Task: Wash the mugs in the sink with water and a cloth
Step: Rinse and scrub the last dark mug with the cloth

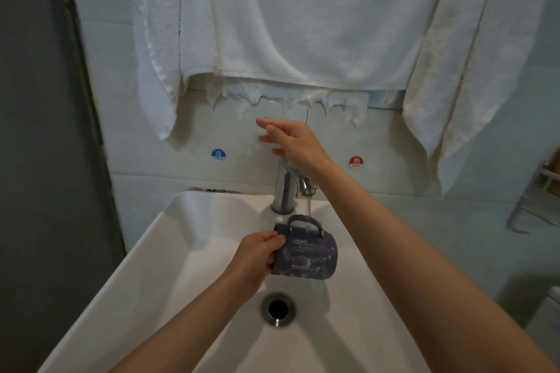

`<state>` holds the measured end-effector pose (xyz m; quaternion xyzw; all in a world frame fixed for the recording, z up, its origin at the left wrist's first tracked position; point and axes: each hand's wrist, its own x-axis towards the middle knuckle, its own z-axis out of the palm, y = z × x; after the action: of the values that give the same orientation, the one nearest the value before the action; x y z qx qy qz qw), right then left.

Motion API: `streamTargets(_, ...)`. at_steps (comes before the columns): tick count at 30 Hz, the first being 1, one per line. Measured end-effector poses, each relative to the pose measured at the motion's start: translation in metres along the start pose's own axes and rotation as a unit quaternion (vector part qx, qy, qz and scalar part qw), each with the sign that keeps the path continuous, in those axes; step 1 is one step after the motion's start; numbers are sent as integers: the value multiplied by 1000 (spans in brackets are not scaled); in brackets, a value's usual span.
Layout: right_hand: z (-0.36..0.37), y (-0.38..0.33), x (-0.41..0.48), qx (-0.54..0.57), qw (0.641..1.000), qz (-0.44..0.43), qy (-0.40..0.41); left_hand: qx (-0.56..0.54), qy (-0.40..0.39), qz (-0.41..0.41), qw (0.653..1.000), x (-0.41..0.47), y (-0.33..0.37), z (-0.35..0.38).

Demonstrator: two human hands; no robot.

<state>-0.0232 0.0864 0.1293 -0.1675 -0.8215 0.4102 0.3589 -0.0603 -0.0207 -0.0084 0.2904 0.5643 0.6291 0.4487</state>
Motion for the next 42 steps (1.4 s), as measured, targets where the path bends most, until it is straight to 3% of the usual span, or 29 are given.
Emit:
streamTargets(8, 0, 4, -2, -32, 999, -24, 4, 2, 2, -10, 1000, 2, 0, 1)
streamTargets(12, -7, 15, -47, -75, 966, -183, 170, 10, 18, -18, 1000, 2, -2, 1)
streamTargets(15, -19, 46, -97, -126, 944, -207, 226, 19, 14, -21, 999, 3, -6, 3)
streamTargets(17, -25, 71, -119, -176, 956, -141, 189, 14, 7, -27, 1000, 3, -7, 7)
streamTargets(19, -27, 90, -132, -219, 970, -40, 99, 12, 1, -28, 1000, 3, -6, 12)
streamTargets(21, -26, 105, -139, -186, 982, 39, 22, 0, -6, -28, 1000, 3, -4, 15)
streamTargets(23, -24, 110, -142, -120, 990, 76, 14, -9, -11, -28, 1000, 4, -2, 17)
streamTargets(26, -25, 112, -142, -93, 992, 80, 20, 109, 21, 13, 994, 6, -1, 26)
streamTargets(28, -24, 112, -142, -92, 993, 71, 15, 274, 35, 82, 958, 10, 1, 30)
streamTargets(31, -21, 114, -141, -109, 992, 58, 17, 393, 37, 167, 904, 18, 4, 33)
streamTargets(33, -21, 117, -140, -116, 991, 54, 29, 406, 17, 158, 900, 23, 5, 32)
streamTargets(37, -25, 119, -139, -122, 991, 56, 28, 311, -57, 92, 944, 23, 4, 31)
streamTargets(42, -23, 118, -140, -99, 994, 39, 14, 289, -40, 109, 950, 24, 1, 28)
